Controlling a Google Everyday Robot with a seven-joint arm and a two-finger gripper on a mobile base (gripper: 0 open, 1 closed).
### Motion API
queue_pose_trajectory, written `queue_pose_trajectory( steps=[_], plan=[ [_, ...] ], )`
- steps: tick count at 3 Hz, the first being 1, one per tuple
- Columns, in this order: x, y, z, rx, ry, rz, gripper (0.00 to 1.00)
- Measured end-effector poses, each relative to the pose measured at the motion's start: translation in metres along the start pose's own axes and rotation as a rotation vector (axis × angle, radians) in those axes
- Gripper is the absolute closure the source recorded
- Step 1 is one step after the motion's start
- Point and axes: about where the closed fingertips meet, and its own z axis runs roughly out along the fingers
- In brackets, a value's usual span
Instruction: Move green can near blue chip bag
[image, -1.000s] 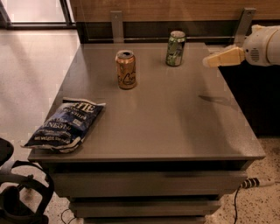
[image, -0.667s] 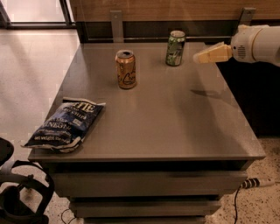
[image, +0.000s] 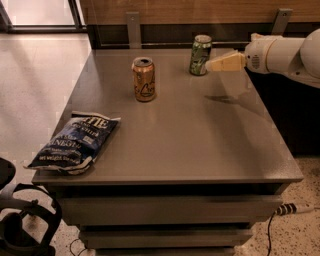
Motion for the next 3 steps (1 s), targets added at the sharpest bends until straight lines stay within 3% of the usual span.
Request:
queue_pose_trajectory(
  steps=[3],
  plan=[
    [0.008,-0.008,0.063,-0.075,-0.107,0.064,0.00]
  ],
)
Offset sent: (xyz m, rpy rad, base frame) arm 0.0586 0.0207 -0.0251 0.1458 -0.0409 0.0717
